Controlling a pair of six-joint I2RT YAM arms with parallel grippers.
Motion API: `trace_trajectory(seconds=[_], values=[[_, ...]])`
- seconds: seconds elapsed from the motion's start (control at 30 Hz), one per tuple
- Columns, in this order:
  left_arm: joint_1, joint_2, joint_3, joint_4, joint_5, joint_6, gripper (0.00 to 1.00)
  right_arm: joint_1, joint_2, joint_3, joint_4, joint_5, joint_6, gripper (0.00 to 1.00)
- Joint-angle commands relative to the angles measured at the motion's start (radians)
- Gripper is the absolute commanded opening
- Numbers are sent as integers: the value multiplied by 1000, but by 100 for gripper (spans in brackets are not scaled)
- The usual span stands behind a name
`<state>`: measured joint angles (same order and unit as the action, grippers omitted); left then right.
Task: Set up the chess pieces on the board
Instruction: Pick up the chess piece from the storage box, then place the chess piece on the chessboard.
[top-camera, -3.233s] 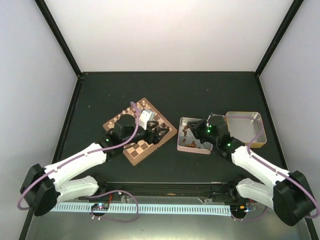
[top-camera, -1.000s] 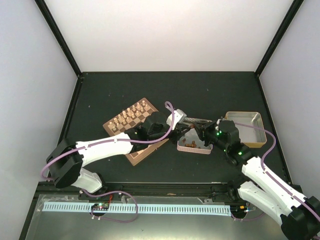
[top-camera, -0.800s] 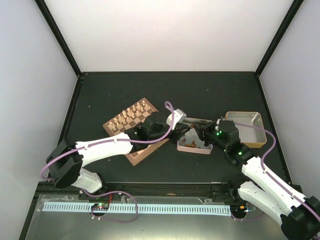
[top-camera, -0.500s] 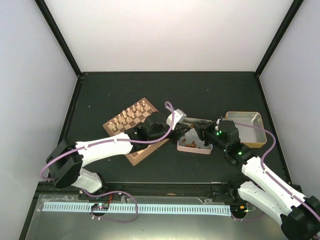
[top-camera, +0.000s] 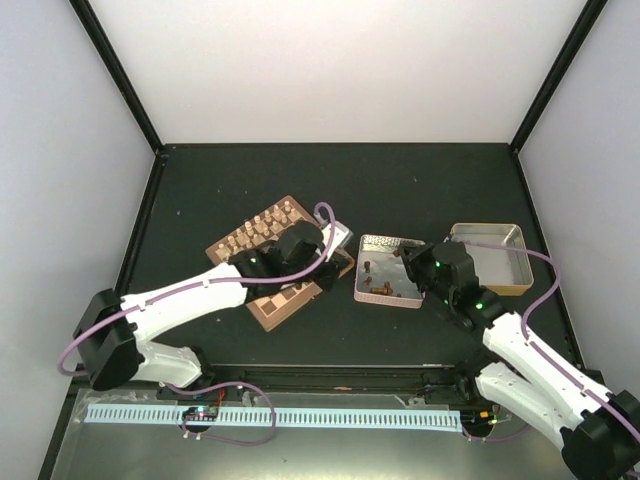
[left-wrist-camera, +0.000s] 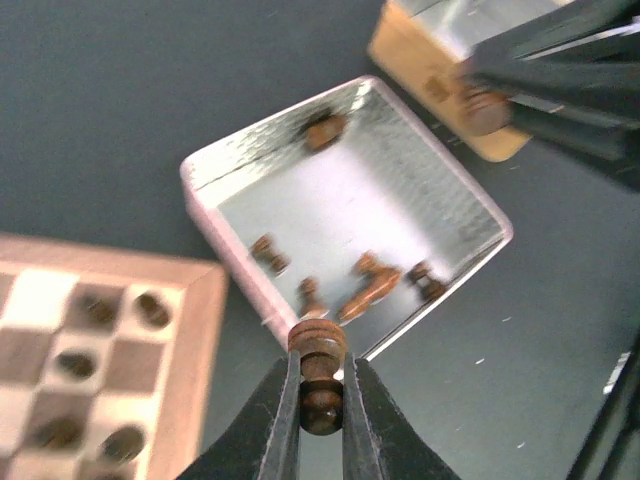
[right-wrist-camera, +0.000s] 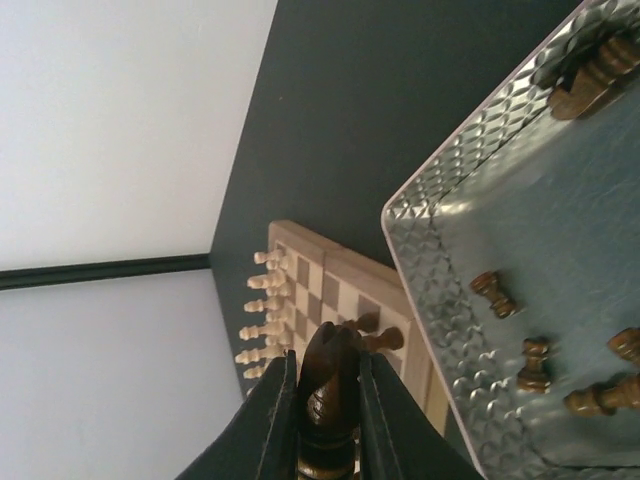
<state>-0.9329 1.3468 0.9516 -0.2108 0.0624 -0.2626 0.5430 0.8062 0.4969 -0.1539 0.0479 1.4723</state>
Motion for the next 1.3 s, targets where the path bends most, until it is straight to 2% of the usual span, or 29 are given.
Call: trace_trajectory(seconds=[0.0,0.17,0.33,0.5,0.67,0.9,1.07,1.27], values=[[66,-58,66,-339,-93,6,2,0,4,-7,-29,82,-98,1],[180,-89,103,-534,-108,-25,2,0,12,-9,-25,94,-126,1],[313,-112,99,-586,-63,-32,2,0,21,-11,-21,90,-140,1],[386,-1,136,-672,-38,-15,3,0,24,-23,-8,87,-145,2],[404,135,190,-723,35,13,1,-1,24,-31,-5,85,-147,2],[417,241,205,-705,119,22,2,-2,7,-33,-8,94,-153,2],[421,287,220,-702,174,31,2,-5,4,-38,-8,92,-151,2],[425,312,218,-689,167,29,1,-8,4,-38,-6,89,-153,3]])
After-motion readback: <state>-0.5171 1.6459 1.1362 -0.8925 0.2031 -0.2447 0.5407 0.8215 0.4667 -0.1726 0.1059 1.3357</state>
